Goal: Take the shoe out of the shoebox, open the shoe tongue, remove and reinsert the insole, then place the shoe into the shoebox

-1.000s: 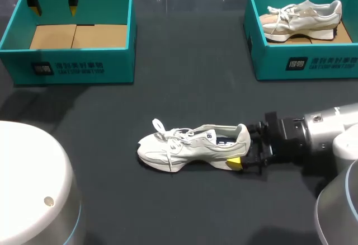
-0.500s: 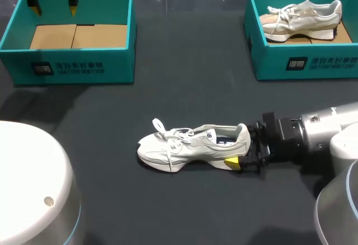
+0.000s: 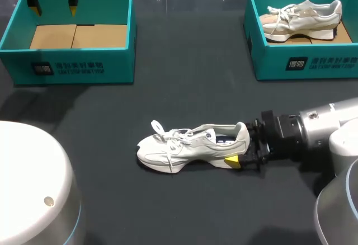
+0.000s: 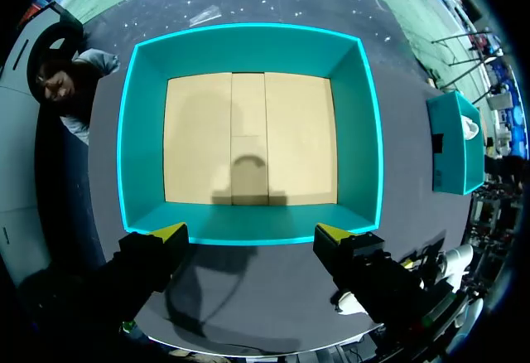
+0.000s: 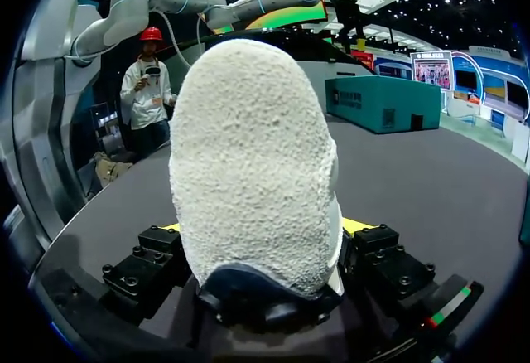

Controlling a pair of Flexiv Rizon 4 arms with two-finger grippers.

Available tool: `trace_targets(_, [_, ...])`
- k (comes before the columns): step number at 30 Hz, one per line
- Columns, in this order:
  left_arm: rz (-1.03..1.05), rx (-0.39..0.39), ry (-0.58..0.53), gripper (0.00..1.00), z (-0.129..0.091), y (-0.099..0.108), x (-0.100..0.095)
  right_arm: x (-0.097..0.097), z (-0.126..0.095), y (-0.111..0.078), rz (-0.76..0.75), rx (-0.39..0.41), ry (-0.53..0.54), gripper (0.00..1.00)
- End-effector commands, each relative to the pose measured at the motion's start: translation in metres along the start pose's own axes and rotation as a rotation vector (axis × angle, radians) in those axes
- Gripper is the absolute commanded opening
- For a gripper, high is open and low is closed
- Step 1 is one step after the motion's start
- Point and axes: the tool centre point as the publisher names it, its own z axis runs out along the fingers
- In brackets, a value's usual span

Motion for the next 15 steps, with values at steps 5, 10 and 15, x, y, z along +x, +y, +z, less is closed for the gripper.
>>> trace_targets(5, [0.0,0.0,-0.001,1.0,-0.0003,0.0001,0.0,-0.002,0.0025,-0.0004,0.011,0.005,-0.008,0.0])
trace_targets(10, [0.0,0.0,-0.001,1.0,-0.0003,0.0001,0.0,-0.002,0.0025,-0.0004,0.011,0.005,-0.008,0.0])
trace_targets(15, [0.0,0.0,-0.001,1.0,-0.0003,0.0001,0.0,-0.002,0.0025,-0.0004,0.011,0.005,-0.008,0.0])
